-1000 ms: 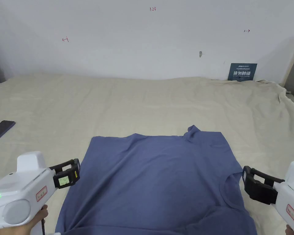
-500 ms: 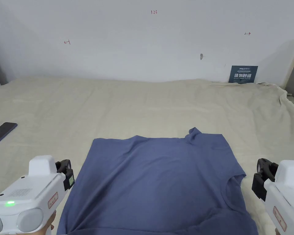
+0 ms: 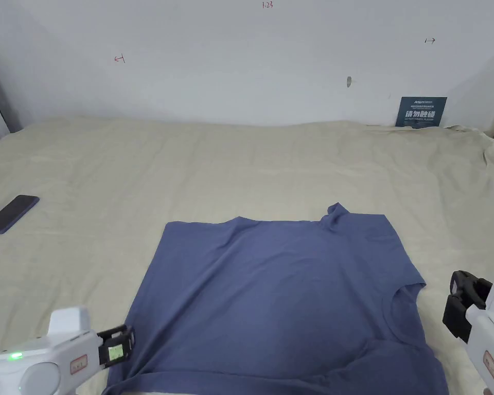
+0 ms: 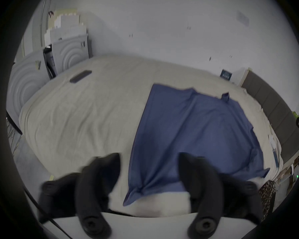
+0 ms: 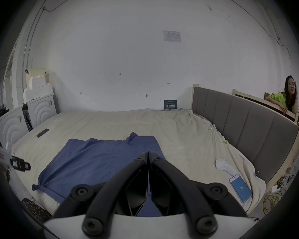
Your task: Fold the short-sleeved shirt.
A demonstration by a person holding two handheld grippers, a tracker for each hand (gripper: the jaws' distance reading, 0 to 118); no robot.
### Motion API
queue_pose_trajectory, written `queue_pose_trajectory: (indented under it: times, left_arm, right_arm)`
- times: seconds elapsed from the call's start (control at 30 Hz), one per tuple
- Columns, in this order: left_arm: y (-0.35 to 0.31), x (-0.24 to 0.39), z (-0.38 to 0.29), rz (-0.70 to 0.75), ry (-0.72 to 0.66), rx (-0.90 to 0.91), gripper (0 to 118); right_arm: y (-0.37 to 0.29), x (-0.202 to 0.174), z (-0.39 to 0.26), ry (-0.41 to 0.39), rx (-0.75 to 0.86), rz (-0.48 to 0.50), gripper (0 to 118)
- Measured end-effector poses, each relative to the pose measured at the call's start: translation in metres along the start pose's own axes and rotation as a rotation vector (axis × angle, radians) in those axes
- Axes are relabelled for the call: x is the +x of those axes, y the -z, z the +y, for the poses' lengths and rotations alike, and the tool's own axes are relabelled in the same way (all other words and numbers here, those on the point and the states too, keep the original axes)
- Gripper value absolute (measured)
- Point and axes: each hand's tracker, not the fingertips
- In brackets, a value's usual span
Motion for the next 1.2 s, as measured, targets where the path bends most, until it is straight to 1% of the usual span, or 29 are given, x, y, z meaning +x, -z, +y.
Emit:
queue_pose_trajectory:
  times: [0.03, 0.13, 0.27, 0.33, 0.37, 0.4, 0.5, 0.53, 0.57, 0.6, 0.63, 0.67, 0.73, 0.8, 0.83, 0.87, 0.9, 0.93, 0.97, 1.0, 1.03, 1.2]
  left_arm:
    - [0.006, -0.003, -0.008, 0.002, -0.014, -0.031, 101]
    - [0.022, -0.010, -0.024, 0.000, -0.042, -0.093, 102]
    - [0.041, -0.013, -0.043, 0.056, 0.004, -0.177, 101]
    - [0.044, -0.011, -0.049, 0.079, 0.009, -0.190, 98]
    - [0.046, -0.011, -0.051, 0.085, 0.006, -0.189, 93]
    - [0.049, -0.011, -0.052, 0.083, 0.008, -0.191, 86]
    - [0.063, -0.012, -0.056, 0.068, 0.023, -0.202, 54]
    - [0.066, -0.010, -0.056, 0.054, 0.043, -0.220, 48]
    - [0.068, -0.011, -0.056, 0.023, 0.058, -0.245, 48]
    - [0.069, -0.009, -0.055, -0.012, 0.049, -0.259, 31]
    - [0.068, -0.007, -0.054, -0.003, 0.041, -0.249, 15]
    - [0.068, -0.005, -0.053, 0.004, 0.043, -0.240, 11]
    - [0.061, 0.004, -0.051, 0.012, 0.066, -0.230, 7]
    - [0.058, 0.005, -0.047, 0.011, 0.077, -0.220, 6]
    - [0.061, 0.000, -0.045, 0.007, 0.077, -0.209, 6]
    - [0.059, -0.001, -0.043, 0.000, 0.070, -0.201, 6]
    - [0.056, -0.002, -0.040, -0.007, 0.063, -0.190, 6]
    - [0.053, -0.002, -0.038, -0.013, 0.060, -0.176, 6]
    - [0.045, 0.000, -0.033, -0.018, 0.058, -0.168, 6]
    - [0.042, 0.001, -0.031, -0.023, 0.057, -0.162, 6]
    - [0.039, 0.001, -0.029, -0.027, 0.057, -0.154, 6]
    - [0.036, -0.001, -0.023, -0.038, 0.049, -0.131, 6]
  right_arm:
    - [0.000, 0.000, -0.002, 0.000, -0.004, 0.000, 0]
    - [0.001, 0.000, -0.006, 0.000, -0.014, 0.005, 0]
    - [0.001, 0.000, -0.011, 0.011, -0.037, 0.012, 0]
    - [0.001, 0.002, -0.013, 0.017, -0.044, 0.012, 0]
    - [0.000, 0.002, -0.014, 0.017, -0.046, 0.011, 0]
    - [0.001, 0.003, -0.015, 0.014, -0.051, 0.009, 0]
    - [0.001, 0.007, -0.017, 0.009, -0.064, 0.003, 0]
    - [0.001, 0.008, -0.017, 0.010, -0.068, 0.001, 0]
    - [0.000, 0.010, -0.018, 0.013, -0.072, -0.002, 0]
    - [0.000, 0.012, -0.019, 0.017, -0.075, -0.007, 0]
    - [0.000, 0.014, -0.021, 0.021, -0.080, -0.009, 0]
    - [0.001, 0.016, -0.023, 0.026, -0.091, -0.011, 0]
    - [0.005, 0.022, -0.030, 0.044, -0.129, -0.012, 0]
    - [0.013, 0.029, -0.043, 0.080, -0.209, -0.001, 1]
    - [0.018, 0.032, -0.050, 0.088, -0.253, 0.004, 4]
    - [0.023, 0.035, -0.058, 0.102, -0.295, 0.009, 13]
    - [0.027, 0.037, -0.067, 0.112, -0.328, -0.002, 29]
    - [0.030, 0.038, -0.075, 0.123, -0.370, 0.013, 54]
    - [0.036, 0.041, -0.087, 0.144, -0.398, 0.013, 68]
    - [0.039, 0.042, -0.097, 0.159, -0.419, 0.014, 77]
    - [0.042, 0.040, -0.107, 0.162, -0.451, 0.003, 80]
    - [0.054, 0.036, -0.147, 0.144, -0.587, -0.002, 80]
